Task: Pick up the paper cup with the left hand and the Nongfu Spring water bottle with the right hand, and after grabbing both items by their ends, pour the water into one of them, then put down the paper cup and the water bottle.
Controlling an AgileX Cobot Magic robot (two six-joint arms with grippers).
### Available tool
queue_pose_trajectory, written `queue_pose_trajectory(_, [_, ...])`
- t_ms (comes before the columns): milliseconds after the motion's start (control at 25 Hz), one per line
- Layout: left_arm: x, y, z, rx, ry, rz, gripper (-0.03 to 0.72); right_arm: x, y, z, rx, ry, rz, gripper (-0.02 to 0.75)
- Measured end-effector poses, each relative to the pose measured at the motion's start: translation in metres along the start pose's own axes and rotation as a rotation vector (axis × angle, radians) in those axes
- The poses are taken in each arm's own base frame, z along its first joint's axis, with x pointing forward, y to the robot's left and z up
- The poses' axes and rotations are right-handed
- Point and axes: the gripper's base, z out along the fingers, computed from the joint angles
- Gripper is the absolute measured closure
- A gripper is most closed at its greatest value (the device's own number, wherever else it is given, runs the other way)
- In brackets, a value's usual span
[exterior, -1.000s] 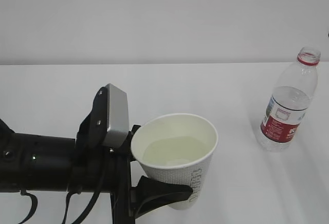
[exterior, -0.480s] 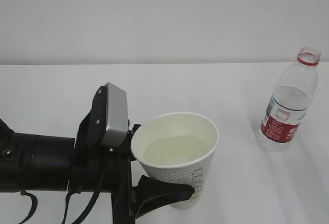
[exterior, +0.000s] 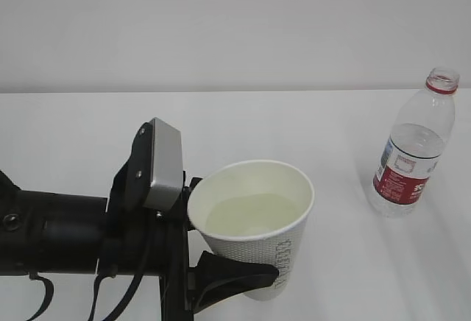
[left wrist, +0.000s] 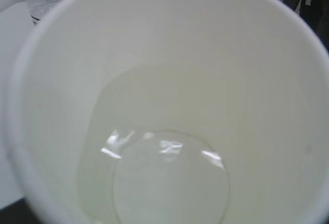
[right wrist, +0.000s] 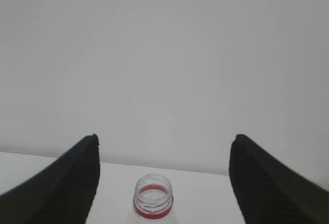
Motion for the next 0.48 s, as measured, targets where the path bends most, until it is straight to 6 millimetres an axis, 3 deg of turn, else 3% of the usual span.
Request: queue_pose_trajectory(480, [0.0000,0.0000,0.0000,0.000,0.000,0.002,0.192,0.0008,0.0004,0.0000,-0.004,0.009,0.165,0.148])
